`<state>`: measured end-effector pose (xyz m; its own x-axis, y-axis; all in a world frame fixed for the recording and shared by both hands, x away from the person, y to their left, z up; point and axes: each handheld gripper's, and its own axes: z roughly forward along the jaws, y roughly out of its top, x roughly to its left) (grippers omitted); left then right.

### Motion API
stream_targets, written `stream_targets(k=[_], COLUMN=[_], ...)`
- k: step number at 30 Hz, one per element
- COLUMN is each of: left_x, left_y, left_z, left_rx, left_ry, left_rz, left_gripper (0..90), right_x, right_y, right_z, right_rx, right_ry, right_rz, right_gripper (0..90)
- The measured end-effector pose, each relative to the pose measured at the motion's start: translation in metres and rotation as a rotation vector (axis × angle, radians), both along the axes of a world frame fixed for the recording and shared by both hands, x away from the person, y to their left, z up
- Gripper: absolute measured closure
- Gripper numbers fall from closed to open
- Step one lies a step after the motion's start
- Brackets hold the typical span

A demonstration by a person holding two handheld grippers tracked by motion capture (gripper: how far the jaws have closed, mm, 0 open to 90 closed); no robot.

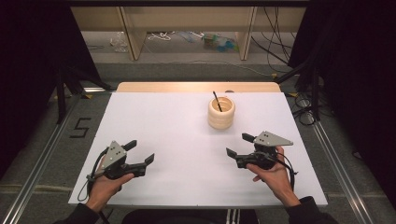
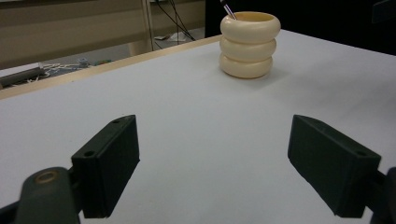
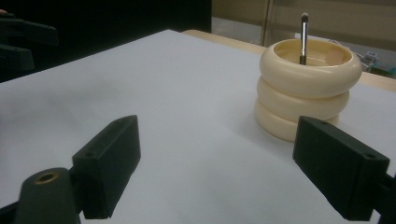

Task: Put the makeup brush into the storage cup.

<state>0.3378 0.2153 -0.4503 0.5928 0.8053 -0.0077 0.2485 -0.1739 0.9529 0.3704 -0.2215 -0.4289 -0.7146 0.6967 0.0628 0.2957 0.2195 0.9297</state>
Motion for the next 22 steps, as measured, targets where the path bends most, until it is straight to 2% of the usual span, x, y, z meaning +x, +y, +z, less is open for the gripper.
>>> stream_targets(k=[11, 17, 18, 19, 20, 22], left_x=[-0.0001, 0.0000, 0.0000, 0.0001, 0.0001, -0.0001], left_y=[-0.0003, -0.0002, -0.0002, -0.0002, -0.0003, -0.0005], left_z=[-0.0002, -0.0001, -0.0001, -0.0002, -0.0002, -0.0002], left_rx=[0.000, -0.001, 0.000, 0.000, 0.001, 0.001], left_ry=[0.001, 0.001, 0.001, 0.001, 0.001, 0.002], left_rz=[0.000, 0.000, 0.000, 0.000, 0.000, 0.000], left_gripper=[16.5, 16.6, 16.6, 16.6, 16.5, 16.5], right_x=[-0.0030, -0.0028, -0.0021, -0.0024, -0.0036, -0.0024], right_y=[-0.0023, -0.0021, -0.0022, -0.0022, -0.0020, -0.0017], right_z=[0.0010, 0.0008, 0.0005, 0.0007, 0.0012, 0.0007], right_rx=[-0.005, -0.002, 0.000, -0.004, -0.006, -0.001], right_ry=[-0.001, -0.009, -0.023, -0.019, 0.005, -0.014], right_rz=[-0.005, -0.013, -0.011, -0.013, -0.011, -0.009], right_gripper=[16.2, 16.2, 16.2, 16.2, 16.2, 16.2])
